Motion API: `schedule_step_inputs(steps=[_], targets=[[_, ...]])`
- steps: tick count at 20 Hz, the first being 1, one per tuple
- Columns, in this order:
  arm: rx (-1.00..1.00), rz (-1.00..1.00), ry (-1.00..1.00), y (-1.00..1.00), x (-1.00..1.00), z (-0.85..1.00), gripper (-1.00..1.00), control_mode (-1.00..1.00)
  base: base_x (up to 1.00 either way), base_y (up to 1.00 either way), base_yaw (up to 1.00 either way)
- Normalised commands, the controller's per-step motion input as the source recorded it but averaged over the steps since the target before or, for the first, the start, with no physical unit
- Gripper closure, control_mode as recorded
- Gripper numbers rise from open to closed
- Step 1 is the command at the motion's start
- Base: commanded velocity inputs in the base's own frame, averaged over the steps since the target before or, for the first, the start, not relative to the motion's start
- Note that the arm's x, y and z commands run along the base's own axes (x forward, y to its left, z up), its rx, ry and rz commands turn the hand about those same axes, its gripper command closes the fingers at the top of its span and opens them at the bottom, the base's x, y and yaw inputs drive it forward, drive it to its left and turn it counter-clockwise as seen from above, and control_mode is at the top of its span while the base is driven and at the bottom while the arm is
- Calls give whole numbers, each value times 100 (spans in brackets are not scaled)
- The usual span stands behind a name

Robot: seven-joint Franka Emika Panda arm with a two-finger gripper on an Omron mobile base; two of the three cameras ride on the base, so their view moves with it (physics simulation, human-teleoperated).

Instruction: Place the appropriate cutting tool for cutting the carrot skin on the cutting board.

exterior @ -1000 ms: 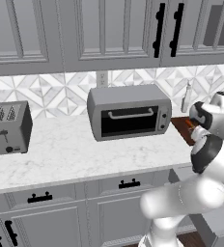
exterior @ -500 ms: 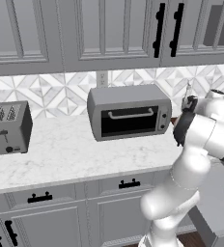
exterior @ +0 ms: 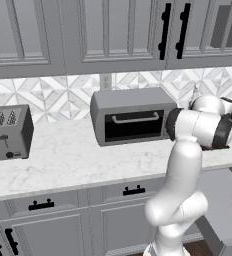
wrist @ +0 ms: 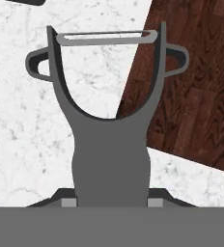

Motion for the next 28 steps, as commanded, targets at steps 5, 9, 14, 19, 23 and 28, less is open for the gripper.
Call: schedule_step_inputs(steps=[5,9,14,19,23,28], targets=[[0,0,0,0,42,-11,100,-100,0,0,0],[0,0,0,0,38,-20,100,-100,0,0,0],[0,0,0,0,39,-20,100,-100,0,0,0],[0,0,0,-6,25,-10,100,-100,0,0,0],[0,0,0,-6,8,-13,-100,-100,0,0,0],[0,0,0,0,8,-11,-100,-100,0,0,0]])
